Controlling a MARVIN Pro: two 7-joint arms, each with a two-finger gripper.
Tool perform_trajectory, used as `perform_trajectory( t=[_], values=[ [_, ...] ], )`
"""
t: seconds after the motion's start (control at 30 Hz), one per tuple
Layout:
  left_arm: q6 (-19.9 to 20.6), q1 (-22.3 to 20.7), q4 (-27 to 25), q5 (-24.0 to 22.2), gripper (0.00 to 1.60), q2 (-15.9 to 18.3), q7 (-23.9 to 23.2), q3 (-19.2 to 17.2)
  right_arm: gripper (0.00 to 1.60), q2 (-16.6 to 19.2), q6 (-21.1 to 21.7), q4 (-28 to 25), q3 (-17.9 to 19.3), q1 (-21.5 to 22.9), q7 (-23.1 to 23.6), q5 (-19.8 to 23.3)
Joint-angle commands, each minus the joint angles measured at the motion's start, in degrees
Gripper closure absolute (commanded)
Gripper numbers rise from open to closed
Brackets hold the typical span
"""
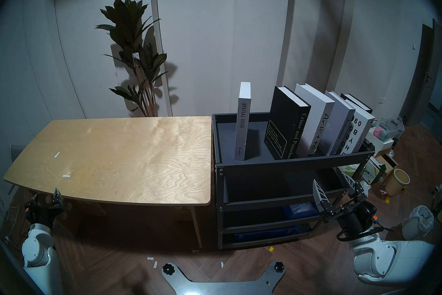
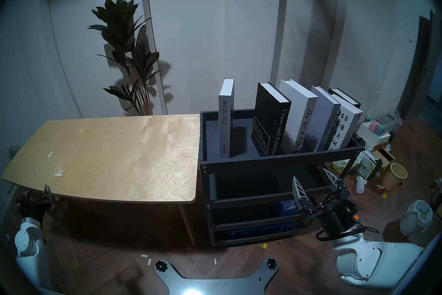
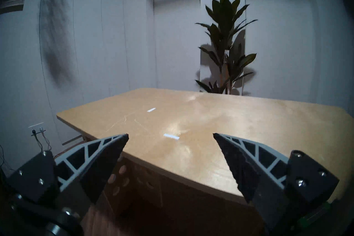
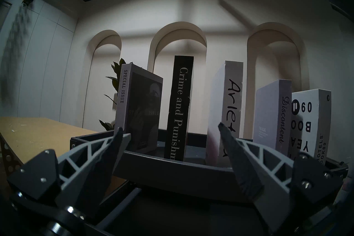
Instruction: Move the books from the display table onto the shelf, standing them upright with spines facing out and tallest at one end
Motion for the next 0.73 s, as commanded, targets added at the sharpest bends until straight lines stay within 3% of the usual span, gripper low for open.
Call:
perform_trajectory(
  t=[0.0,0.6,0.7],
  values=[
    [-3.3,-0.5,-5.3,-3.6,0.0,0.0,-5.4,-0.1,0.0,0.0,-0.3,-0.3,0.3,0.1,0.1,0.0],
    [-6.4,3.2,-9.9,-15.0,0.0,-4.0,-21.3,0.8,0.0,-0.6,-0.3,-0.8,0.1,0.3,1.6,0.4],
    [-6.4,3.2,-9.9,-15.0,0.0,-4.0,-21.3,0.8,0.0,-0.6,-0.3,-0.8,0.1,0.3,1.6,0.4]
  ],
)
